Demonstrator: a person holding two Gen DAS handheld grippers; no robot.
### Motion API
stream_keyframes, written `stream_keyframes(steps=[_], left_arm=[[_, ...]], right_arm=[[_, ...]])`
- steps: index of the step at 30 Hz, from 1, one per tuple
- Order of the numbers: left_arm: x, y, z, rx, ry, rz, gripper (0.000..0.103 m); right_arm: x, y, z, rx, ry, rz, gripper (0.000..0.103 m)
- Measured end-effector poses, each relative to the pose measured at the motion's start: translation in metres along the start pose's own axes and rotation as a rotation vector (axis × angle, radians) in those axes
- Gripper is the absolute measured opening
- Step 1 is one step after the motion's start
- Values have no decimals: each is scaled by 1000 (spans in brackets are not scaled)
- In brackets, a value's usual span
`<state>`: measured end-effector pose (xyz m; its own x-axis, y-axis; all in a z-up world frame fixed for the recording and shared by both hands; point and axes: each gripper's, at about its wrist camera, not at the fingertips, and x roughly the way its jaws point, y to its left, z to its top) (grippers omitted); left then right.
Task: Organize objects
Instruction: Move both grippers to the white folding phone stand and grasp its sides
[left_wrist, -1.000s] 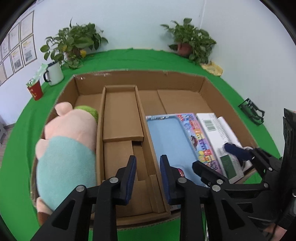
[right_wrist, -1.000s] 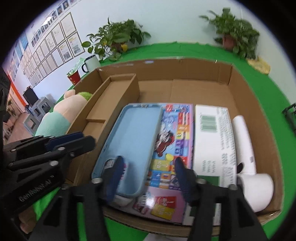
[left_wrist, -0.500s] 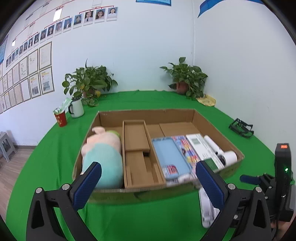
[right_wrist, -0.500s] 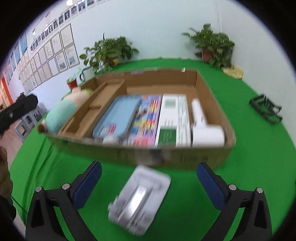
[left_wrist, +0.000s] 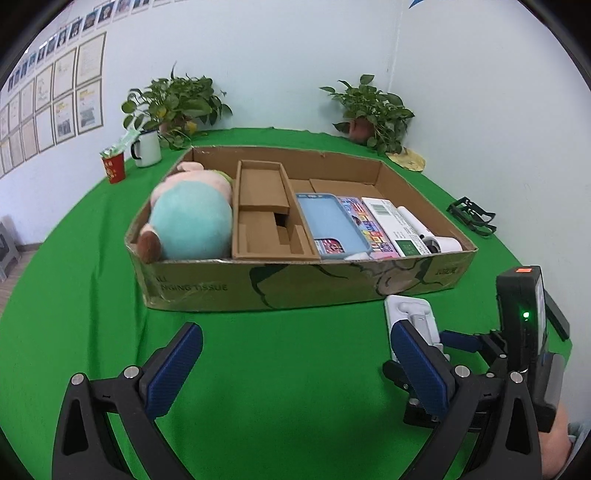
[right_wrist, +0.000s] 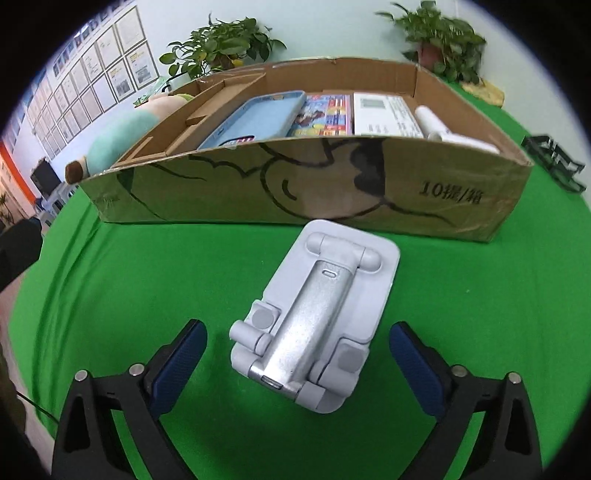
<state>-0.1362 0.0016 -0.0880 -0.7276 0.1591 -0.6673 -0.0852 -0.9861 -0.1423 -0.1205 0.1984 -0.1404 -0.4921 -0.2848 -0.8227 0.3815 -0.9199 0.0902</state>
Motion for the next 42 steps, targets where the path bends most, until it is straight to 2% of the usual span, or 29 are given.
stream_keyframes(steps=[3,9,11,14,17,19,22,25,29,34,35,38,42], left_arm=[[5,-2,0,-2,22,-40,103],[22,-15,3,-15,110,-185,103],[30,-23,-2,-12,164,-266,102],[48,-36,-18,-51,268,-457,102],[65,-45,-31,-103,342,-553,100],[73,-50,-37,-133,369,-591,95],[88,-55,-45,-198,421,-665,88],[92,-58,-46,-213,411,-681,86],[98,-61,-46,-219,419,-693,77],[104,-63,-45,-216,424,-686,66],[104,-63,-45,-216,425,-684,65],[106,-64,-44,-203,426,-673,60],[109,-63,-42,-202,426,-671,58]], right_arm=[[-3,1,-1,-26,-10,-28,78],[-16,-7,-17,-80,-9,23,70],[-24,-11,-28,-127,0,68,70],[-39,-18,-49,-205,-6,123,70],[-49,-22,-61,-218,-12,140,71],[-55,-24,-67,-189,-30,168,71],[-56,-21,-72,-170,-61,189,82],[-55,-17,-75,-155,-87,169,83],[-51,-15,-68,-122,-92,122,83],[-44,3,-67,-211,-86,11,82],[-44,3,-66,-199,-83,8,82],[-46,1,-65,-169,-78,-9,73],[-47,-4,-64,-131,-83,-1,71]])
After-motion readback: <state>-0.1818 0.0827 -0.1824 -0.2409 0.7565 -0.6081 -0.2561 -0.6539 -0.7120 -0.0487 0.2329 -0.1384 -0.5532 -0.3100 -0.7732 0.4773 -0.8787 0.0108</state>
